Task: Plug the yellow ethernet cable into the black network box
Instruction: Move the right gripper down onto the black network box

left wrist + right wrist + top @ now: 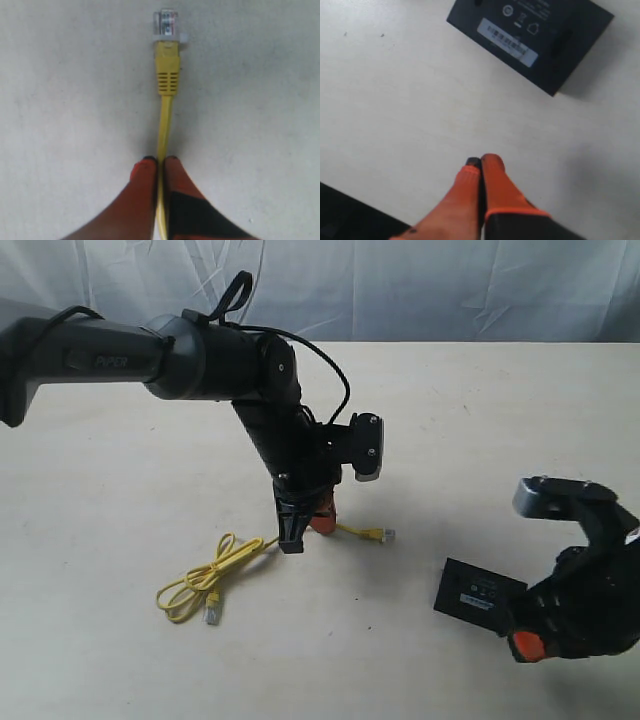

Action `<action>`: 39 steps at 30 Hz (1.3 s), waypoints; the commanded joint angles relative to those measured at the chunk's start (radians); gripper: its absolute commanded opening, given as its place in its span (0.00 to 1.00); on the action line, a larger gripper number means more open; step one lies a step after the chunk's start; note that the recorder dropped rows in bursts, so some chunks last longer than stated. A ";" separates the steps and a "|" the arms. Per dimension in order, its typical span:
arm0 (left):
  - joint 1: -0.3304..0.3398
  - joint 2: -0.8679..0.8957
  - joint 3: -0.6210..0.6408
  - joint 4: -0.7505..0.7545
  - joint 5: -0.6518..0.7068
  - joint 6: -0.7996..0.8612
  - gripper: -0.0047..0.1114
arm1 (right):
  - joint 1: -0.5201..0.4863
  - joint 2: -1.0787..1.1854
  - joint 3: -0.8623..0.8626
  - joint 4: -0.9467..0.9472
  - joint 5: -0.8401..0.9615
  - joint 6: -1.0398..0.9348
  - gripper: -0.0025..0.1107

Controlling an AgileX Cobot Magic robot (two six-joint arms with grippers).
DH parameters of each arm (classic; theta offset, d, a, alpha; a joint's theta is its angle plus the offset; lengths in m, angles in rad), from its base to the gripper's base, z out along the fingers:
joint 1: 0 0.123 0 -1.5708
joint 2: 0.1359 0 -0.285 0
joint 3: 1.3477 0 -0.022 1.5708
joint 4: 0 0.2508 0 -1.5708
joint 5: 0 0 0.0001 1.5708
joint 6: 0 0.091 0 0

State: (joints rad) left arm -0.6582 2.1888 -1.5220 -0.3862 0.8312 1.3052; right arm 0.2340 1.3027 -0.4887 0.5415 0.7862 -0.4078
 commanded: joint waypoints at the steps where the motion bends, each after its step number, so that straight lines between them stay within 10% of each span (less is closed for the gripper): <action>1: -0.003 -0.011 0.004 -0.005 0.002 -0.004 0.04 | 0.080 0.086 -0.005 -0.031 -0.151 0.048 0.01; 39: -0.003 -0.011 0.004 -0.005 0.002 -0.004 0.04 | 0.105 0.215 -0.024 -0.243 -0.667 0.210 0.01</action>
State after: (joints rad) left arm -0.6582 2.1888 -1.5220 -0.3862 0.8312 1.3052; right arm 0.3355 1.5382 -0.4981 0.2884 0.0841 -0.1989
